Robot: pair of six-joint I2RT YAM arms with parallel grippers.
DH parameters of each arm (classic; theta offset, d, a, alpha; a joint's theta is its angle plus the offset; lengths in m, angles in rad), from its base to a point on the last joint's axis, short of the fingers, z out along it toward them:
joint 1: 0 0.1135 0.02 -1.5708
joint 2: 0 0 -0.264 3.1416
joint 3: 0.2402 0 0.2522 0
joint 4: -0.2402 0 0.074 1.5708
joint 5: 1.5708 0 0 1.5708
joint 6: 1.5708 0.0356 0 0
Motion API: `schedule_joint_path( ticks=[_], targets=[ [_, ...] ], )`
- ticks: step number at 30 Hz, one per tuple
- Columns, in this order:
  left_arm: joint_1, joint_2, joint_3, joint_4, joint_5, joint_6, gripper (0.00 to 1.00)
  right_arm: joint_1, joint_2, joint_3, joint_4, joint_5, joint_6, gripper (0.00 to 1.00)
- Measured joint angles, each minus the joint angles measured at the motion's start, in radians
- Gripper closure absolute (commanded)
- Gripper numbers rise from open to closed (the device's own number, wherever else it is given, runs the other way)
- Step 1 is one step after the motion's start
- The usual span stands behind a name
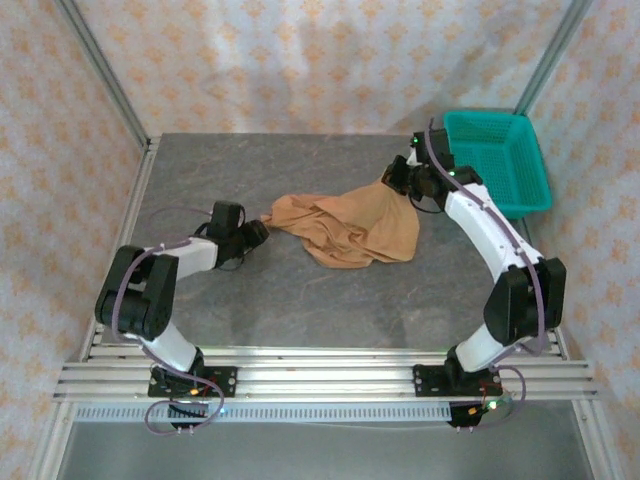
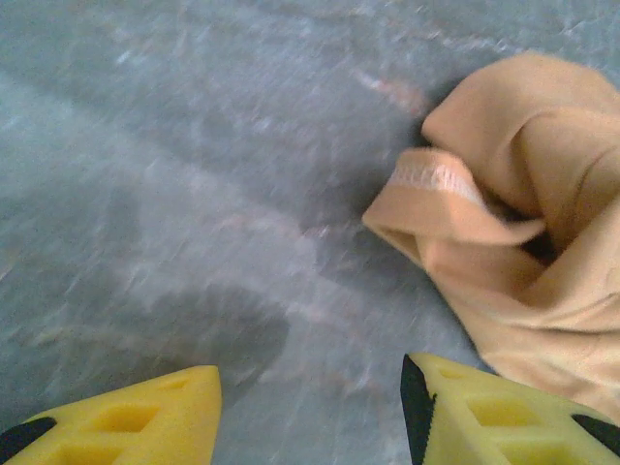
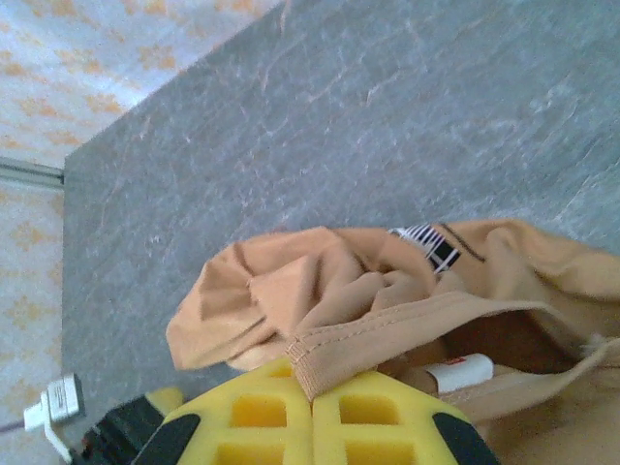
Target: Fold the inside-out t-shirt
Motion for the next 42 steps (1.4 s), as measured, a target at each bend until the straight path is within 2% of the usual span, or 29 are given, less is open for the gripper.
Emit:
schedule_joint_path(
  ticks=[6, 10, 11, 15, 19, 23, 28, 34, 38, 42],
  targets=[
    [0.000, 0.088, 0.070, 0.095, 0.045, -0.003, 0.49, 0.001, 0.019, 0.000, -0.011, -0.022, 0.002, 1.00],
    [0.000, 0.151, 0.142, 0.106, 0.063, -0.001, 0.60, 0.001, 0.021, 0.000, -0.011, -0.039, 0.002, 1.00],
    [0.000, 0.174, 0.170, 0.105, 0.067, 0.001, 0.65, 0.001, 0.021, 0.000, -0.011, -0.045, 0.002, 1.00],
    [0.000, 0.247, 0.254, 0.098, 0.067, 0.019, 1.00, 0.001, 0.026, 0.002, -0.011, -0.063, 0.002, 1.00],
    [0.001, 0.251, 0.282, 0.053, 0.070, 0.031, 1.00, 0.000, 0.026, 0.008, -0.017, -0.067, 0.002, 1.00],
    [0.007, 0.211, 0.385, -0.121, 0.060, 0.055, 1.00, -0.014, 0.032, 0.063, -0.053, -0.072, 0.001, 1.00],
    [0.083, 0.026, 0.611, -0.374, 0.040, 0.075, 1.00, -0.109, 0.026, 0.193, -0.079, -0.099, 0.010, 1.00],
    [0.294, -0.253, 0.829, -0.510, 0.029, 0.051, 1.00, -0.206, -0.110, 0.268, -0.080, -0.107, 0.029, 1.00],
    [0.314, -0.385, 0.868, -0.562, 0.029, 0.037, 1.00, -0.199, -0.238, 0.272, -0.073, -0.149, 0.051, 1.00],
    [0.314, -0.453, 0.872, -0.623, 0.014, 0.027, 1.00, -0.198, -0.322, 0.286, -0.076, -0.175, 0.067, 1.00]
  ],
)
